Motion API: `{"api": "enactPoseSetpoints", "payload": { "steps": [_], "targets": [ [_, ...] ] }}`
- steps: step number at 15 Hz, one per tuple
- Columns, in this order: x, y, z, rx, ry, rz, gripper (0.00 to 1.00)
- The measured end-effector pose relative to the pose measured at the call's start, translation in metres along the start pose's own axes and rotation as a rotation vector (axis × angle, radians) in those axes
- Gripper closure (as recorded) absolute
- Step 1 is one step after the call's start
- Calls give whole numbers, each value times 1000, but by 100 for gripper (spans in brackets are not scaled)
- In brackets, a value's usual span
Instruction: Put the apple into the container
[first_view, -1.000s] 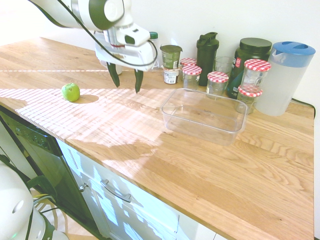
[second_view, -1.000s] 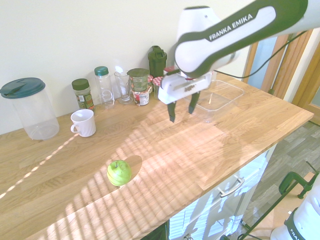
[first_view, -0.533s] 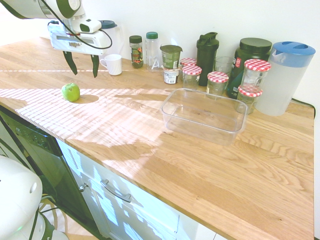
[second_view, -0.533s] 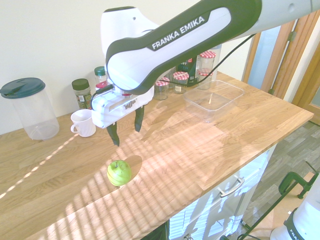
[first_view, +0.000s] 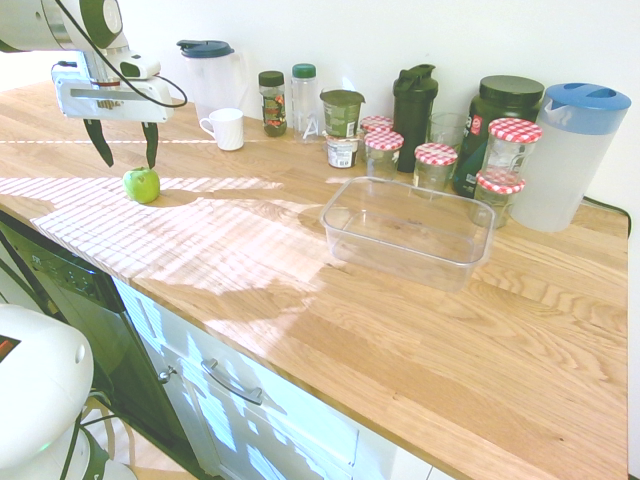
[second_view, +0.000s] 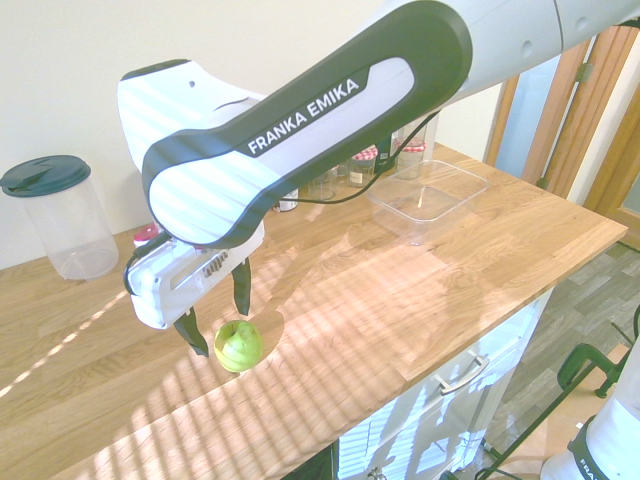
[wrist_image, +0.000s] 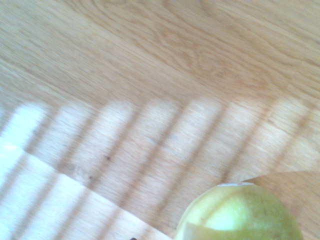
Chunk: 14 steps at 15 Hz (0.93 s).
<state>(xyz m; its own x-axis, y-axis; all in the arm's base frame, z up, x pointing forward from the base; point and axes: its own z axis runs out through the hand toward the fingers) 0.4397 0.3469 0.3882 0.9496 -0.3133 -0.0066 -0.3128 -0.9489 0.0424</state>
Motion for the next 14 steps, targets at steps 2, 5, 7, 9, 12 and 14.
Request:
{"api": "enactPoseSetpoints", "payload": {
  "steps": [2, 5, 7, 9, 12, 14],
  "targets": [
    [3, -2, 8, -19, 19, -21, 0],
    [2, -5, 11, -36, 27, -39, 0],
    [2, -5, 19, -48, 18, -43, 0],
    [7, -5, 27, -46, 24, -43, 100],
    [15, -4, 36, -47, 33, -42, 100],
    [13, -4, 38, -50, 31, -44, 100]
  ]
}}
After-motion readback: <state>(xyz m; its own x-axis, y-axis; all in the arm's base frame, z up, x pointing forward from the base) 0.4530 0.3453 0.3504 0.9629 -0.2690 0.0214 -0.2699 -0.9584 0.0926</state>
